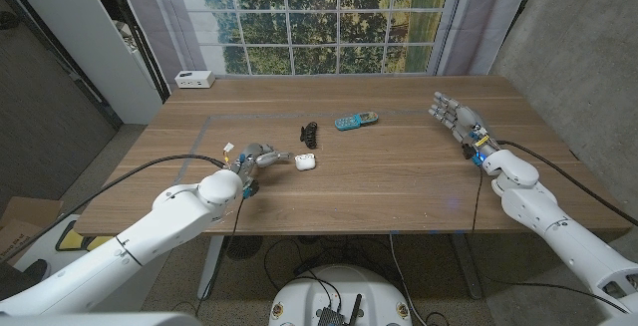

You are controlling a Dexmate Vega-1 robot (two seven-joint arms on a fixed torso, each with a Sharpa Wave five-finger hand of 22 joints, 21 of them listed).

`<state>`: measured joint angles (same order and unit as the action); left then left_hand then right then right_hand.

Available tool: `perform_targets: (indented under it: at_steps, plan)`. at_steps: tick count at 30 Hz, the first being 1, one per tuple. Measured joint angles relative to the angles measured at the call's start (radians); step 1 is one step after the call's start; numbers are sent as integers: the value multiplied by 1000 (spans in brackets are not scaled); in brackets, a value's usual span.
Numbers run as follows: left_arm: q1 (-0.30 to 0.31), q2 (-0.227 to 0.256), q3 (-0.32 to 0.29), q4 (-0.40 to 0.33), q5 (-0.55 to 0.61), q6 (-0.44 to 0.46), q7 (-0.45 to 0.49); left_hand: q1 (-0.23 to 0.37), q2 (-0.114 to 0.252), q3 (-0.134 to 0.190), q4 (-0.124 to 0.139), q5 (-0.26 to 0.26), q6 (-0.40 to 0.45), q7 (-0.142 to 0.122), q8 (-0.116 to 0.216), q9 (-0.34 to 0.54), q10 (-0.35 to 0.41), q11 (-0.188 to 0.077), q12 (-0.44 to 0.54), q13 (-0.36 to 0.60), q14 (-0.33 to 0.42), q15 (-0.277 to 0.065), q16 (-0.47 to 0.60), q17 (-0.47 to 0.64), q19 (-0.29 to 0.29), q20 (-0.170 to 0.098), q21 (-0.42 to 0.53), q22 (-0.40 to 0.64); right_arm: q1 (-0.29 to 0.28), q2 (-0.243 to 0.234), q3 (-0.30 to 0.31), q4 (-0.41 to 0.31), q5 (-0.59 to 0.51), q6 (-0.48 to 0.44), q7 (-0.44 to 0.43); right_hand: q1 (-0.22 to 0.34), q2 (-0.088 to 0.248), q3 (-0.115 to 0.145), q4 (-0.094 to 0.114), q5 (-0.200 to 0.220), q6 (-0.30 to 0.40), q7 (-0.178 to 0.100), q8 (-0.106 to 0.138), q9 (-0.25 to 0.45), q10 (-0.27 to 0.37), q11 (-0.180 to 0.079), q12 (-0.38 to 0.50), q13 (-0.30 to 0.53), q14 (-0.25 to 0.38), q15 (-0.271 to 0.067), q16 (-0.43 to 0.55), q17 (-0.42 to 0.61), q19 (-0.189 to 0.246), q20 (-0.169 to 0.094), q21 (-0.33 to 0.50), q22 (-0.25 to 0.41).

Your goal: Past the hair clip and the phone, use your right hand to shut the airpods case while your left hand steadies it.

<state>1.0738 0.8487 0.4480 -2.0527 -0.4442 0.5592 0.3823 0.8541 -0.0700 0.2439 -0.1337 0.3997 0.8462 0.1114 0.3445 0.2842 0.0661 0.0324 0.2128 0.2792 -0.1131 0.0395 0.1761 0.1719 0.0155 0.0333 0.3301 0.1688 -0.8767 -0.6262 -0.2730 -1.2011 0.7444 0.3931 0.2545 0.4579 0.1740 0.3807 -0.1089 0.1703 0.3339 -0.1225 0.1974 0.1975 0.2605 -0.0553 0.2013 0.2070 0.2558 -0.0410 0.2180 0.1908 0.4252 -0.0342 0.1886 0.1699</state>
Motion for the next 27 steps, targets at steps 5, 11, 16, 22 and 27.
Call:
perform_targets:
  at_steps: [5, 11, 16, 22, 27]
  plan:
    - [-18, -6, 15, -2, -14, 43, -8, 6, -2, -5, 5, 0, 9, 0, 0, -6, 5, 5, 0, -8, -7, -4, -1, 0, -38, -34, -5, -1, -11, -2, 10, 1, 8, 7, 2, 0, 0, 0, 0, 0, 0, 0, 0, 0, 0, 0, 0, 0, 0, 0, 0, 0, 0, 0, 0, 0]
    - [-35, -13, 31, 0, -22, 77, -10, 15, 7, -8, 8, 4, 4, 5, -13, -15, 7, 22, 0, -18, -11, -8, -8, 0, -52, -48, -13, -1, -21, -3, 20, 2, 16, 14, 4, 0, 0, 0, 0, 0, 0, 0, 0, 0, 5, 5, 0, 0, 0, 0, 0, 0, 0, 0, 0, 0]
    - [-47, -18, 45, 4, -28, 98, -12, 20, 12, -16, 7, 4, -13, 11, -27, -24, 12, 26, 0, -28, -13, -6, -7, -4, -113, -95, -20, -2, -31, -4, 31, 5, 26, 22, 7, 0, 0, 0, 0, 0, 0, 0, 0, 0, 5, 5, 0, 0, 0, 0, 0, 0, 0, 0, 0, 0]
    - [-50, -23, 52, 3, -28, 112, -7, 20, 12, -29, 12, 4, -13, 11, -39, -37, 26, 32, 3, -45, -9, -10, -6, -3, -113, -95, -20, -35, -40, -6, 41, 7, 37, 28, 11, 0, 0, 0, 0, 0, 0, 0, 0, 0, 5, 5, 0, 0, 0, 0, 0, 0, 0, 0, 0, 0]
    - [-57, -28, 66, -1, -28, 112, -7, 24, 8, -48, 18, 4, -4, 20, -52, -49, 29, 28, 7, -59, -16, -28, -6, -3, -114, -97, -21, -38, -40, -6, 41, 7, 46, 33, 19, 0, 0, 0, 0, 0, 0, 0, 0, 0, 5, 5, 0, 0, 0, 0, 0, 0, 0, 0, 0, 0]
